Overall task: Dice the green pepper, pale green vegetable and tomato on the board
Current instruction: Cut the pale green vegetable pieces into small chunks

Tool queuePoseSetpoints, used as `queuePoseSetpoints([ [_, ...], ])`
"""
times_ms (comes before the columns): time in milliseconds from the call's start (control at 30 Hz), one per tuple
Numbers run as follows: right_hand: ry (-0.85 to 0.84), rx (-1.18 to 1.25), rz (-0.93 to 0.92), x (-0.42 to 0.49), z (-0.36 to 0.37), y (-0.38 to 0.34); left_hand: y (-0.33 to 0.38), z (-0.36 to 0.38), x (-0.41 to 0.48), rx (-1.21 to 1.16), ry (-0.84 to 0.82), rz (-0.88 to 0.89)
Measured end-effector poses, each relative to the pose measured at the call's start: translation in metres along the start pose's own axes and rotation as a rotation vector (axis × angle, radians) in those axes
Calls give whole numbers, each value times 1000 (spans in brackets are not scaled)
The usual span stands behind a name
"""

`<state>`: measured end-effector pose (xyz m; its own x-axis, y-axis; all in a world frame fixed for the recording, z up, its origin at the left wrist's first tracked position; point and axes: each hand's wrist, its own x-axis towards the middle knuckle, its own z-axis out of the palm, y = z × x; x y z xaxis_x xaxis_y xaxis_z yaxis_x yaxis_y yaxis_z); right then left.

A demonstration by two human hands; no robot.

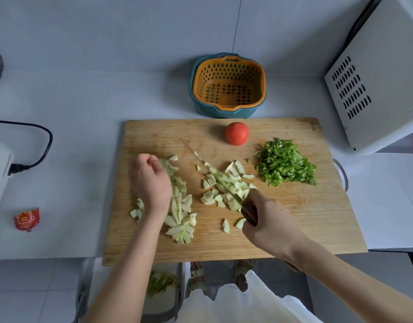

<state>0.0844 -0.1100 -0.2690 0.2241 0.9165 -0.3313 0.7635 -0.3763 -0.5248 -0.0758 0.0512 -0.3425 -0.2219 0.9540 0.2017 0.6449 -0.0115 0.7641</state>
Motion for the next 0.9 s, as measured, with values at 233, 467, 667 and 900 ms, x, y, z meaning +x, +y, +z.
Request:
queuePoseSetpoints([
  [233,174,-415,-244,0,10,-2,21,-29,-9,-61,-150,295],
  [467,332,-489,-348,-3,16,-1,37,-4,-62,187,-786,664],
  [667,397,-559,-395,0,10,-8,40,24,-62,105,-853,603],
  [900,378,-638,-459,0,3,-15,55,27,-55,108,-821,525],
])
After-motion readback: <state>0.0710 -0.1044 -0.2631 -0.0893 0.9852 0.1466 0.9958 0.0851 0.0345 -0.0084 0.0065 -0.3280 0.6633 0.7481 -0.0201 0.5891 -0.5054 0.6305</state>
